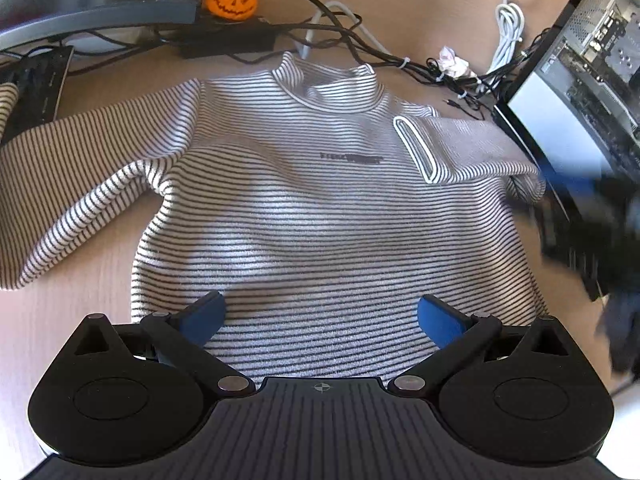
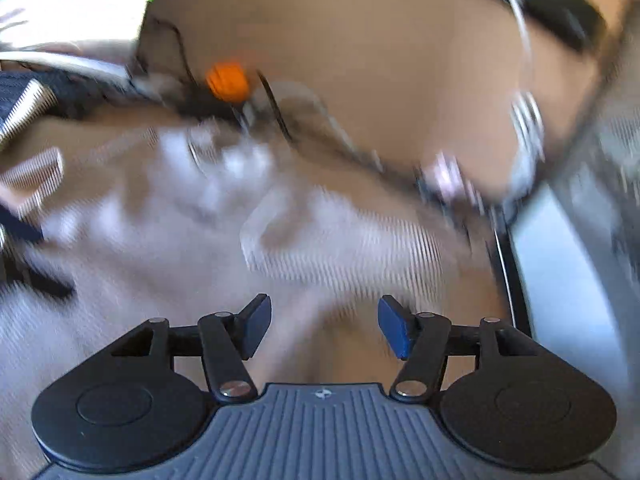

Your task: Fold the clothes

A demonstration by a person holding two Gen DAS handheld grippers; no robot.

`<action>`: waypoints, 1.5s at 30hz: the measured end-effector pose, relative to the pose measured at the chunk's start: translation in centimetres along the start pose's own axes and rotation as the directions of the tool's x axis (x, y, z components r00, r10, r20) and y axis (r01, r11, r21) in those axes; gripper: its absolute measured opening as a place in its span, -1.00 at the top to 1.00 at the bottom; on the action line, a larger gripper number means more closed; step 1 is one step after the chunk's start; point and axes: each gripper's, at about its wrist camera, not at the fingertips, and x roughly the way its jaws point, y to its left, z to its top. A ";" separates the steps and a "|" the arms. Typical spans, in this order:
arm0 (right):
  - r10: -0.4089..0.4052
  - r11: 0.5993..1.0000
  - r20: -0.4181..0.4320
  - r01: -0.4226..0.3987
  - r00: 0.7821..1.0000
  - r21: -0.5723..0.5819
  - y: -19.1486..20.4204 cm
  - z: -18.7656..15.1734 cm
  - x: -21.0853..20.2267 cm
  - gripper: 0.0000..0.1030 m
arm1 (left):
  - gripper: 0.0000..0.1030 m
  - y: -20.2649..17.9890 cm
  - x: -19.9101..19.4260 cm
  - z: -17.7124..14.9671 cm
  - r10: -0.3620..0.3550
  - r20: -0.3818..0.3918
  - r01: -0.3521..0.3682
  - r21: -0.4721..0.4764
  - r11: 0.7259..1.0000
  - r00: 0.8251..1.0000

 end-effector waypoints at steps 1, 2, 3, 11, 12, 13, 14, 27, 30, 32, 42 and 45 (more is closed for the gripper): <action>-0.002 1.000 -0.020 0.002 1.000 0.002 -0.1 -0.9 0.1 -0.18 | -1.00 0.0 0.0 0.1 -0.002 -0.001 0.002 0.001 1.000 1.000; -0.004 1.000 -0.039 0.004 0.999 0.002 -0.2 -1.7 0.3 -0.21 | -1.00 0.0 0.1 0.2 0.000 -0.002 0.000 0.006 1.000 1.000; -0.005 1.000 -0.058 0.005 0.998 0.003 -0.3 -2.5 0.4 -0.22 | -1.00 -0.1 0.2 0.2 0.004 -0.004 -0.004 0.013 1.000 1.000; -0.052 0.991 -0.043 0.046 0.998 -0.125 1.9 -3.8 -0.6 -0.31 | -1.00 -1.2 0.3 -0.3 0.036 -0.013 -0.034 0.095 0.995 0.999; -0.060 0.987 -0.039 0.053 0.997 -0.150 2.1 -3.9 -0.8 -0.31 | -1.00 -1.2 0.2 -0.4 0.028 -0.021 -0.026 0.100 0.995 0.999; -0.062 0.984 -0.040 0.054 0.997 -0.169 2.1 -4.0 -1.1 -0.31 | -1.00 -1.2 0.1 -0.6 0.019 -0.029 -0.016 0.103 0.995 0.999; -0.063 0.981 -0.042 0.054 0.997 -0.188 2.1 -4.0 -1.4 -0.31 | -1.00 -1.2 -0.1 -0.9 0.008 -0.040 -0.003 0.107 0.994 0.999; -0.142 0.959 -0.040 0.128 0.989 -0.252 2.1 -4.8 -1.7 -0.65 | -1.00 -2.1 0.3 -0.7 -0.066 -0.077 0.073 0.098 0.992 0.995; -0.144 0.958 -0.038 0.130 0.989 -0.256 2.1 -4.8 -1.7 -0.67 | -1.00 -2.0 0.4 -0.6 -0.070 -0.073 0.076 0.081 0.994 0.995; -0.143 0.963 -0.051 0.127 0.988 -0.239 2.0 -4.7 -1.7 -0.67 | -1.00 -1.7 0.2 -0.7 -0.077 -0.073 0.082 0.076 0.994 0.994; -0.025 0.995 -0.057 0.020 0.998 -0.093 2.7 -4.0 -4.3 -0.67 | -1.00 -1.6 -0.1 0.0 -0.065 -0.055 0.065 -0.003 0.998 0.996; -0.035 0.993 -0.077 0.026 0.996 -0.114 3.2 -5.3 -4.0 -0.67 | -1.00 -2.4 0.3 0.7 -0.062 -0.048 0.062 0.011 0.998 0.997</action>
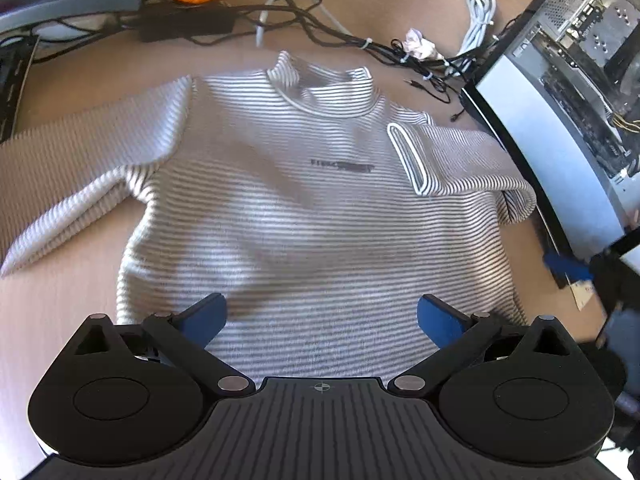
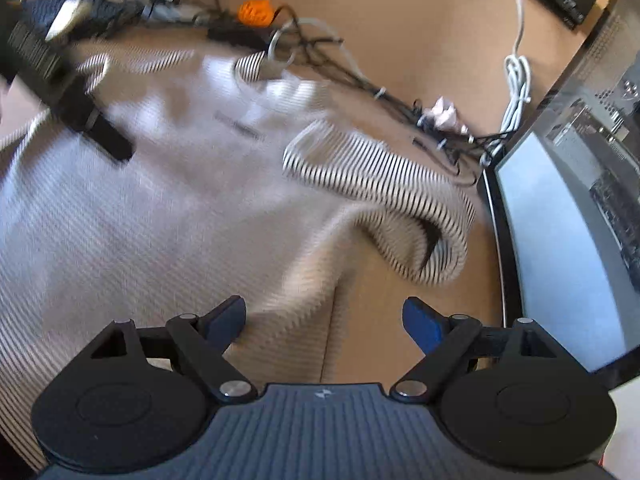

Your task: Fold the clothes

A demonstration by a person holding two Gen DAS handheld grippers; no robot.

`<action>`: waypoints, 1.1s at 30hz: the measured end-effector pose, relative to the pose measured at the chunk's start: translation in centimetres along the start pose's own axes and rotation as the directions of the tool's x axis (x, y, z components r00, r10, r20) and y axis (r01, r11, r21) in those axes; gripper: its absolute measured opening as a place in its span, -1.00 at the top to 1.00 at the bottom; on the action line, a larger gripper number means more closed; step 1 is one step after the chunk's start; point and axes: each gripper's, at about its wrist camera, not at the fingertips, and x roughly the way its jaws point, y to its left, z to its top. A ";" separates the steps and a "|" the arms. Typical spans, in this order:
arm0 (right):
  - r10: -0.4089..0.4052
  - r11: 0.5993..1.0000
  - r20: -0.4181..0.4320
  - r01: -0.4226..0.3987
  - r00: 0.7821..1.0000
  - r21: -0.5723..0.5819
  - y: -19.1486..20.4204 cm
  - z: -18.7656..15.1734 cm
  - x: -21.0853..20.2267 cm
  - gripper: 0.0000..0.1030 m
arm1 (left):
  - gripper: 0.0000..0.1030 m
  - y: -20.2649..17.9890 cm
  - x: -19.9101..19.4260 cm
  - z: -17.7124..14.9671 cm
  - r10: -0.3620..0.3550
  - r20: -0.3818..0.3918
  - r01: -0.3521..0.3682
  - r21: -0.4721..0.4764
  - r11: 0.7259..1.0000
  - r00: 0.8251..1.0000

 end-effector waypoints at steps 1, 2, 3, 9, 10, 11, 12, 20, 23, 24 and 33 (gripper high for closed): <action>-0.004 1.000 -0.002 0.004 1.000 -0.005 0.1 -0.4 0.0 -0.67 | -1.00 -0.5 0.1 0.3 -0.006 0.006 0.006 0.010 1.000 1.000; -0.002 1.000 -0.001 0.002 1.000 0.008 0.0 -0.5 -0.1 -0.67 | -1.00 -1.1 0.3 0.8 -0.032 0.009 0.032 0.018 0.999 0.999; -0.003 1.000 0.009 0.003 1.000 0.027 -0.3 -0.6 -0.4 -0.67 | -1.00 -1.8 0.5 1.4 -0.065 0.012 0.064 0.025 0.998 0.998; -0.052 0.993 0.066 0.044 0.996 0.111 -2.1 -0.3 -0.8 -0.66 | -1.00 -7.2 3.7 5.2 -0.174 0.016 0.172 0.093 0.981 0.985; -0.057 0.992 0.072 0.048 0.996 0.114 -2.2 -0.1 -0.7 -0.65 | -1.00 -8.1 4.7 5.9 -0.166 0.006 0.165 0.093 0.982 0.986; -0.062 0.992 0.080 0.052 0.995 0.113 -2.3 0.0 -0.7 -0.65 | -1.00 -8.8 5.8 6.5 -0.158 -0.005 0.158 0.083 0.984 0.987; -0.063 0.993 0.087 0.054 0.994 0.107 -2.3 0.1 -0.7 -0.64 | -0.99 -9.0 6.9 7.1 -0.160 -0.019 0.160 0.058 0.985 0.987; -0.083 0.994 0.106 0.074 0.991 0.085 -2.8 1.4 0.6 -0.63 | 0.73 -11.1 10.4 9.5 -0.062 0.003 0.061 0.081 0.995 0.998; -0.097 0.991 0.123 0.085 0.988 0.105 -3.0 2.7 1.1 -0.64 | 0.89 -10.3 7.9 9.8 0.001 0.098 -0.012 0.119 0.993 0.995; -0.105 0.990 0.133 0.092 0.986 0.105 -3.0 3.2 1.3 -0.64 | 0.89 -9.7 6.4 9.7 0.012 0.134 -0.030 0.135 0.990 0.991; -0.144 0.989 0.120 0.146 0.982 -0.013 -1.6 6.9 5.8 -0.64 | 0.89 -0.4 -0.6 7.6 0.189 0.241 -0.208 0.054 0.977 0.952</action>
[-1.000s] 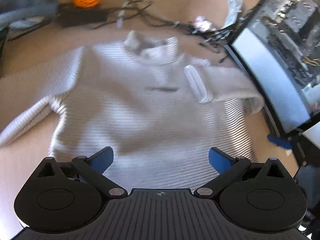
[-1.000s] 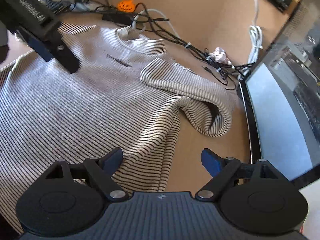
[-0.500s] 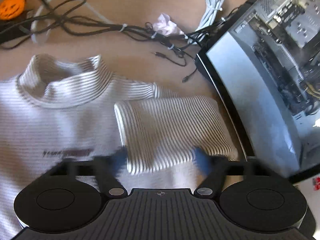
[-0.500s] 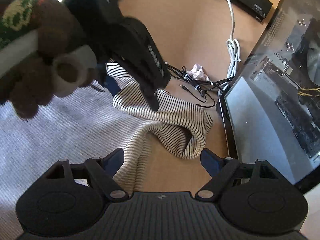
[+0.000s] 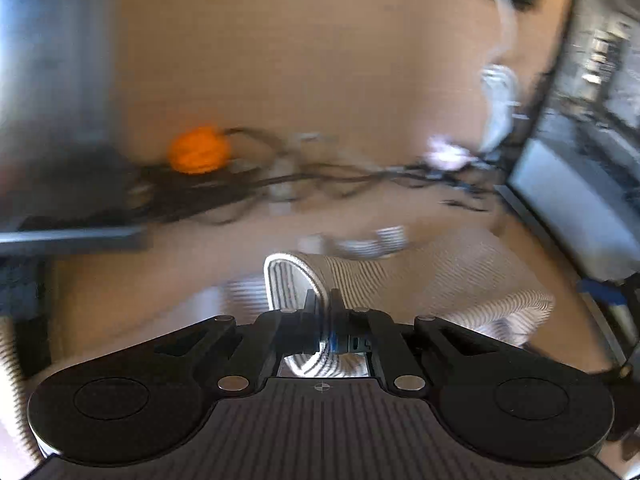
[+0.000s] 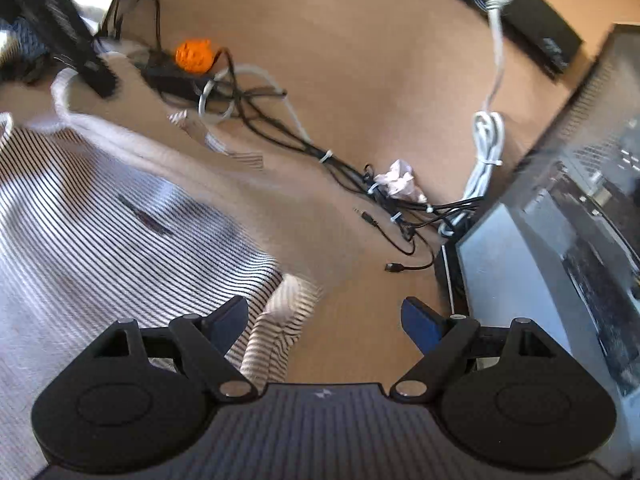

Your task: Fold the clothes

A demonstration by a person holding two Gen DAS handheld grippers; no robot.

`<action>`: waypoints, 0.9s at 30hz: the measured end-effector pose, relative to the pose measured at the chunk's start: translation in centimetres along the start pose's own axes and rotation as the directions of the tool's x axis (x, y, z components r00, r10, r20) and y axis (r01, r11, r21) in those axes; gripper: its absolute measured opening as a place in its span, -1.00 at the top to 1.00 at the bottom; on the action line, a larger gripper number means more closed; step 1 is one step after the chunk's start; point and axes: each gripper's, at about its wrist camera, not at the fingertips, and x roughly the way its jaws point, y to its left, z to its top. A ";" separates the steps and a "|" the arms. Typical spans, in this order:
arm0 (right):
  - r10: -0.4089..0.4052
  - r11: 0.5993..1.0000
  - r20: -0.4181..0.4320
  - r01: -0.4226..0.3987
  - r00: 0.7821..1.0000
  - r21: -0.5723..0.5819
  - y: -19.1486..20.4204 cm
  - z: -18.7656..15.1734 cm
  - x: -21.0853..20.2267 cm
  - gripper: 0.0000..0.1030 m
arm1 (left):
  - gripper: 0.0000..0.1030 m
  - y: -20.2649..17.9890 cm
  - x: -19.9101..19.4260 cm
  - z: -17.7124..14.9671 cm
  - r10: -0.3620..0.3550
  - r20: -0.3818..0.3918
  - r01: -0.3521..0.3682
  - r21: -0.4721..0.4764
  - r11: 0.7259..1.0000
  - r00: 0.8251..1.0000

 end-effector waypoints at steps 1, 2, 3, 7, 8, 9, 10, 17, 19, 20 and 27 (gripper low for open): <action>-0.003 1.000 -0.008 0.003 1.000 -0.016 0.3 0.2 0.6 -0.64 | 0.89 0.8 0.3 -0.2 -0.006 -0.021 0.005 -0.027 1.000 1.000; -0.022 0.999 -0.008 0.021 1.000 -0.038 0.5 0.4 1.0 -0.64 | 0.89 1.2 0.6 -0.4 -0.005 -0.033 0.004 -0.035 0.999 0.999; -0.064 0.995 -0.010 0.063 0.998 -0.073 0.8 0.4 1.7 -0.64 | 0.89 1.5 0.9 -0.7 0.001 -0.038 -0.002 -0.029 1.000 0.999; -0.114 0.990 -0.052 0.109 0.992 -0.086 0.6 0.0 3.1 -0.65 | 0.88 2.4 1.9 -1.8 -0.008 -0.053 0.005 -0.066 0.998 0.999; -0.117 0.990 -0.054 0.113 0.992 -0.084 0.6 -0.1 3.0 -0.68 | 0.88 2.5 2.1 -2.1 -0.007 -0.058 0.003 -0.068 0.998 0.998; -0.127 0.989 -0.056 0.122 0.990 -0.084 0.5 -0.2 3.2 -0.69 | 0.88 2.6 2.3 -2.2 -0.005 -0.063 0.001 -0.069 0.998 0.998; -0.132 0.989 -0.060 0.127 0.990 -0.082 0.4 -0.2 3.2 -0.73 | 0.88 2.7 2.5 -2.4 -0.004 -0.066 -0.001 -0.071 0.997 0.998; -0.040 0.999 -0.036 0.040 0.999 -0.024 -0.9 0.4 1.0 -0.77 | 0.32 3.0 0.8 -2.9 -0.012 -0.041 0.009 -0.086 0.996 0.999; 0.021 1.000 -0.005 -0.021 1.000 0.020 -1.4 0.8 -0.2 -0.78 | 0.00 3.4 -0.7 -3.1 -0.011 -0.011 0.010 -0.096 0.995 1.000; 0.043 0.998 0.004 -0.043 0.999 0.040 -1.5 1.1 -0.6 -0.78 | 0.00 3.7 -1.4 -3.2 0.007 -0.001 -0.007 -0.096 0.995 1.000; 0.151 0.979 0.054 -0.157 0.987 0.132 -0.2 2.9 -1.4 -0.78 | -0.45 7.9 -6.9 -4.6 0.331 0.149 -0.297 -0.214 0.931 0.932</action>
